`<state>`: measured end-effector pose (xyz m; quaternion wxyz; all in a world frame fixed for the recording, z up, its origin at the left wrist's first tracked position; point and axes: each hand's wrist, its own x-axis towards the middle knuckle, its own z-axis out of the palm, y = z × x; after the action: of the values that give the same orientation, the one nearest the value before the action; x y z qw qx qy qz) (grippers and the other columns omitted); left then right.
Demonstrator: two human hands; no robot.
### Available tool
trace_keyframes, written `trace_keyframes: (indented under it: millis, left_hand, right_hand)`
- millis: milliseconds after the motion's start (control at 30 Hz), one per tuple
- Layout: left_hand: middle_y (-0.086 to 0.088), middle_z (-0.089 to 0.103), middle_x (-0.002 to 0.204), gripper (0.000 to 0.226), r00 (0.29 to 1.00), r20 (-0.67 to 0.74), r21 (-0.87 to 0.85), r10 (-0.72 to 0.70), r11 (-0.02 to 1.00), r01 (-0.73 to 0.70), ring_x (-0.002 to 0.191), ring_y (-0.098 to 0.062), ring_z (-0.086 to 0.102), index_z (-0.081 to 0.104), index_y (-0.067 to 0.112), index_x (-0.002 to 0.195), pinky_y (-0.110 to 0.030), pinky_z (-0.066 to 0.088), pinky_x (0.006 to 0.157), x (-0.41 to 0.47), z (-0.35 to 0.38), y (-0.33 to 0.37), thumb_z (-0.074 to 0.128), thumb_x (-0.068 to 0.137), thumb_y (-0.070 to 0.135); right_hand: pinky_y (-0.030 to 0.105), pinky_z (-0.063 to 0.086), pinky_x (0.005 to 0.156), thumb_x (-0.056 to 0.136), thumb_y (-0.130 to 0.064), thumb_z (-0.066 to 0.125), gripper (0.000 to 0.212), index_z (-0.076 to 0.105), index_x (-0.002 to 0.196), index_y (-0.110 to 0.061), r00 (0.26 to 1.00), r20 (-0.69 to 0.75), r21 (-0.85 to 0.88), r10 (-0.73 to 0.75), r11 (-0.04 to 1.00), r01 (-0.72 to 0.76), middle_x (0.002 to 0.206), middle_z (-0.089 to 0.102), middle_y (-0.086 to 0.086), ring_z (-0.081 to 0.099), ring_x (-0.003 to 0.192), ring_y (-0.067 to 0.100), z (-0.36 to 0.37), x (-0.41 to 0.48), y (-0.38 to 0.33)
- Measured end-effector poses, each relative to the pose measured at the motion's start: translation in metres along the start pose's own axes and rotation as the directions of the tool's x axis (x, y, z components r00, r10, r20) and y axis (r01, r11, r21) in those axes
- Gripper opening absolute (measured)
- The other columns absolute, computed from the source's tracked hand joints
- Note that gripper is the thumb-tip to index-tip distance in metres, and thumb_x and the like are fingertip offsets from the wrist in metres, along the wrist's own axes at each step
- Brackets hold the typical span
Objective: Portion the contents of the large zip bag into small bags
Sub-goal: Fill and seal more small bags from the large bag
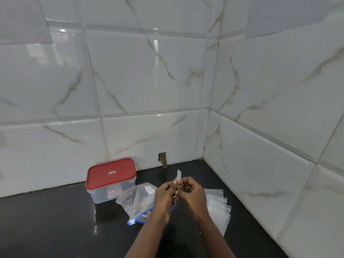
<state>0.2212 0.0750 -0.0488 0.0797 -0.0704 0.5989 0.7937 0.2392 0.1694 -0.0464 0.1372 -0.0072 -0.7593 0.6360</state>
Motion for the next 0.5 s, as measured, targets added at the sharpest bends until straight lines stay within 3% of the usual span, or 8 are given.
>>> trace_keyframes:
  millis: [100,200,333,433,500]
  left_hand:
    - [-0.016,0.069,0.089,0.017,0.999,-0.032,0.099,0.043,0.994,-0.04,0.087,-0.025,0.066,0.067,0.004,0.093,-0.028,0.055,0.07,-0.001,-0.007,0.002,0.052,0.092,0.011]
    - [-0.015,0.067,0.074,0.019,0.992,-0.036,0.202,0.122,0.973,-0.113,0.075,-0.023,0.065,0.07,0.004,0.08,-0.036,0.056,0.075,-0.002,-0.012,0.006,0.058,0.089,0.015]
    - [-0.011,0.068,0.072,0.015,0.982,-0.015,0.305,0.189,0.936,-0.175,0.067,-0.015,0.065,0.07,0.008,0.081,-0.024,0.055,0.063,-0.005,-0.017,0.015,0.06,0.088,0.015]
    - [-0.01,0.069,0.072,0.012,0.981,0.009,0.369,0.195,0.911,-0.184,0.063,-0.013,0.064,0.072,0.007,0.085,-0.017,0.053,0.057,-0.006,-0.022,0.023,0.061,0.087,0.012]
    - [-0.008,0.068,0.069,0.011,0.977,0.0,0.43,0.214,0.882,-0.193,0.059,-0.012,0.06,0.072,0.01,0.082,-0.016,0.05,0.054,-0.006,-0.025,0.025,0.062,0.086,0.012]
  right_hand:
    - [0.014,0.052,0.067,0.077,0.009,0.066,0.026,0.062,0.08,-0.016,1.0,0.029,0.026,-0.003,1.0,0.003,0.074,0.063,-0.001,0.061,0.072,0.008,0.001,-0.003,-0.002]
    - [0.014,0.053,0.068,0.076,0.009,0.068,0.026,0.061,0.083,-0.016,0.998,0.058,0.035,-0.009,0.999,0.007,0.077,0.064,0.0,0.062,0.073,0.009,0.002,-0.003,-0.006]
    - [0.014,0.052,0.067,0.075,0.011,0.068,0.03,0.057,0.086,-0.015,0.996,0.093,0.033,0.007,0.999,-0.01,0.079,0.061,0.001,0.059,0.074,0.009,0.003,-0.002,-0.01]
    - [0.022,0.054,0.072,0.079,0.009,0.065,0.024,0.057,0.087,-0.012,0.995,0.08,0.101,0.054,0.993,-0.062,0.078,0.061,0.004,0.06,0.075,0.014,0.004,0.0,-0.009]
    - [0.035,0.057,0.08,0.085,0.0,0.063,0.01,0.059,0.092,-0.006,0.99,0.064,0.143,0.126,0.981,-0.134,0.082,0.063,0.01,0.063,0.079,0.022,0.006,0.002,-0.008]
